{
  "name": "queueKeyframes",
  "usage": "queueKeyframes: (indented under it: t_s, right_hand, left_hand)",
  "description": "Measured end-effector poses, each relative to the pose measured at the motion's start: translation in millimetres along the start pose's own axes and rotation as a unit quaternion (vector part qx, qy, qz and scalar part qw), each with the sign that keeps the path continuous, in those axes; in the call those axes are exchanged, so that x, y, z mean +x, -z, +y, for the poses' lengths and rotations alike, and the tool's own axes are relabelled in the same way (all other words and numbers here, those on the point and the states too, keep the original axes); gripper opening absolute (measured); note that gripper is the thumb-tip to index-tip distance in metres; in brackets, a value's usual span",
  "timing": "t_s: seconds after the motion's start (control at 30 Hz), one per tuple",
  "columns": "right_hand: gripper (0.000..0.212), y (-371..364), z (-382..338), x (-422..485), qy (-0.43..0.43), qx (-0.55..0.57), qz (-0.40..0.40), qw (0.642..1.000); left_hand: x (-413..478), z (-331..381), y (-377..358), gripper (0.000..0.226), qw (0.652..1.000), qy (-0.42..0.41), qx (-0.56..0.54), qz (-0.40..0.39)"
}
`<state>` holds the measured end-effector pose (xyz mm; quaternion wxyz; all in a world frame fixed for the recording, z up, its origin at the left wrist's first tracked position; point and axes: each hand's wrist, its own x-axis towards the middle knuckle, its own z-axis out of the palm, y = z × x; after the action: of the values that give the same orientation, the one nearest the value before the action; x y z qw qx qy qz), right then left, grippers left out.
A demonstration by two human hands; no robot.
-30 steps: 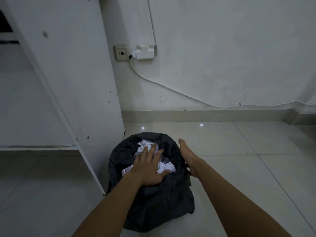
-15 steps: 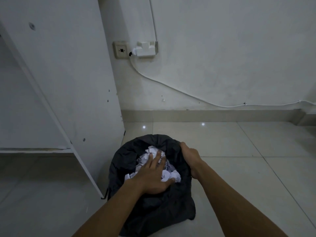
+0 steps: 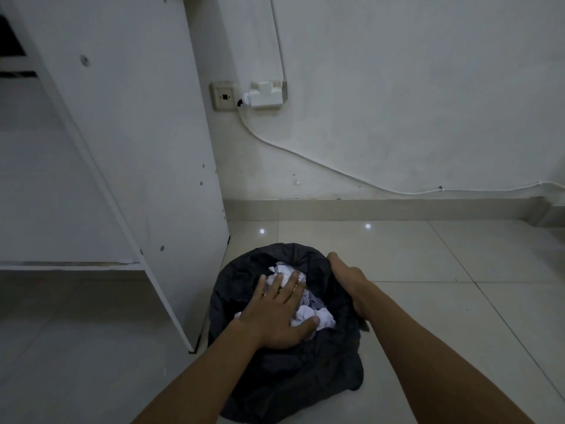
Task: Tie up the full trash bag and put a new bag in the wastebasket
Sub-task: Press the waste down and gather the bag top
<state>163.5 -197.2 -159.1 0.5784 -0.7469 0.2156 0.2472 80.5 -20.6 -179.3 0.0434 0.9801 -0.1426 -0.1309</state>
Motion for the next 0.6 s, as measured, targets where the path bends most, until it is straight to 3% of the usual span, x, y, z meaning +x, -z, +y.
queueKeyframes:
  t_s: [0.17, 0.33, 0.43, 0.57, 0.6]
  right_hand:
    - [0.023, 0.4, -20.1, 2.7, 0.122, 0.044, 0.041, 0.991]
    - [0.015, 3.5, -53.5, -11.2, 0.241, 0.116, 0.033, 0.963]
    - [0.033, 3.7, -63.8, -24.8, 0.267, 0.048, 0.044, 0.962]
    - [0.082, -1.1, -65.9, -35.6, 0.180, -0.190, 0.034, 0.965]
    - [0.085, -1.7, -64.4, -37.0, 0.160, -0.244, 0.044, 0.955]
  left_hand:
    - [8.0, 1.7, -8.9, 0.085, 1.000, 0.005, -0.025, -0.017]
    - [6.5, 2.1, -8.4, 0.086, 0.999, 0.002, -0.037, -0.007]
    - [3.4, 4.0, 0.3, 0.089, 1.000, 0.000, -0.022, 0.017]
    - [-0.3, 4.3, 15.0, 0.087, 0.990, -0.010, 0.037, 0.135]
    - [-1.6, 5.0, 15.1, 0.088, 0.990, 0.000, 0.025, 0.141]
